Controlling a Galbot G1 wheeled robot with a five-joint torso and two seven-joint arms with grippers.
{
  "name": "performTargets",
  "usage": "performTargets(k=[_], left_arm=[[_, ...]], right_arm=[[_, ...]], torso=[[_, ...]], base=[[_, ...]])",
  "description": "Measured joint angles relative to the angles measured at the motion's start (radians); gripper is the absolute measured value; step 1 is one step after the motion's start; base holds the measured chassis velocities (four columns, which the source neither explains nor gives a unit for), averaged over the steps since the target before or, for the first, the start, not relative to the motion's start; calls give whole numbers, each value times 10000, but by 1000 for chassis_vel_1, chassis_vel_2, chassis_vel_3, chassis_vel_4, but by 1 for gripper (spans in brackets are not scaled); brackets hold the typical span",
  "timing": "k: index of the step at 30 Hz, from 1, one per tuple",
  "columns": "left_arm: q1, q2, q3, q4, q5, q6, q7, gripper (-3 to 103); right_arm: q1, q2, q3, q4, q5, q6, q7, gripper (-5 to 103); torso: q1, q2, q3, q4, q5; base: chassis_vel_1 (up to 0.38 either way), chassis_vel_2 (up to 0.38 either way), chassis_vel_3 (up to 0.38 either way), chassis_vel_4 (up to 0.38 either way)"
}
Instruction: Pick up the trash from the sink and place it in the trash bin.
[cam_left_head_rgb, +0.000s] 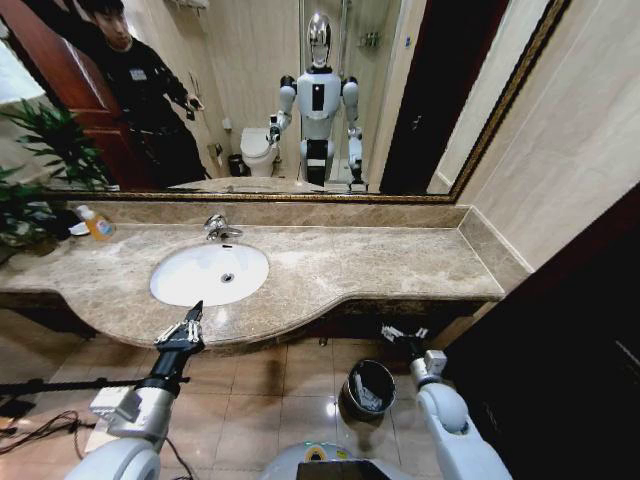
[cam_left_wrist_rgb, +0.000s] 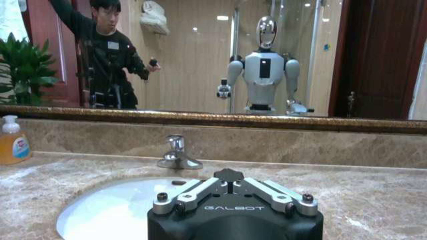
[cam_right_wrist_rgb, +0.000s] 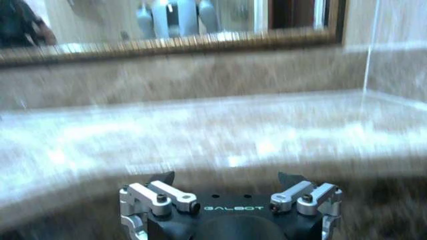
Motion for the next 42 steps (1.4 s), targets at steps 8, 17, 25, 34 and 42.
performTargets(k=[8, 17, 25, 34, 42], left_arm=[[0, 0, 0, 0, 1, 0, 0, 0], [0, 0, 0, 0, 0, 0, 0, 0], [0, 0, 0, 0, 0, 0, 0, 0], [0, 0, 0, 0, 0, 0, 0, 0], [0, 0, 0, 0, 0, 0, 0, 0]], right_arm=[[-196, 160, 253, 990, -22, 140, -615, 100], [-34, 150, 657, 1681, -87, -590, -1094, 100], [-41, 64, 691, 2325, -115, -1477, -685, 100], [65, 72, 618, 2325, -281, -1512, -364, 100], [70, 72, 612, 2298, -289, -1510, -361, 100]], torso=[[0, 0, 0, 0, 0], [1, -1, 1, 0, 1], [1, -1, 1, 0, 1], [1, -1, 1, 0, 1], [1, -1, 1, 0, 1]], base=[[0, 0, 0, 0], [0, 0, 0, 0], [0, 0, 0, 0], [0, 0, 0, 0], [0, 0, 0, 0]])
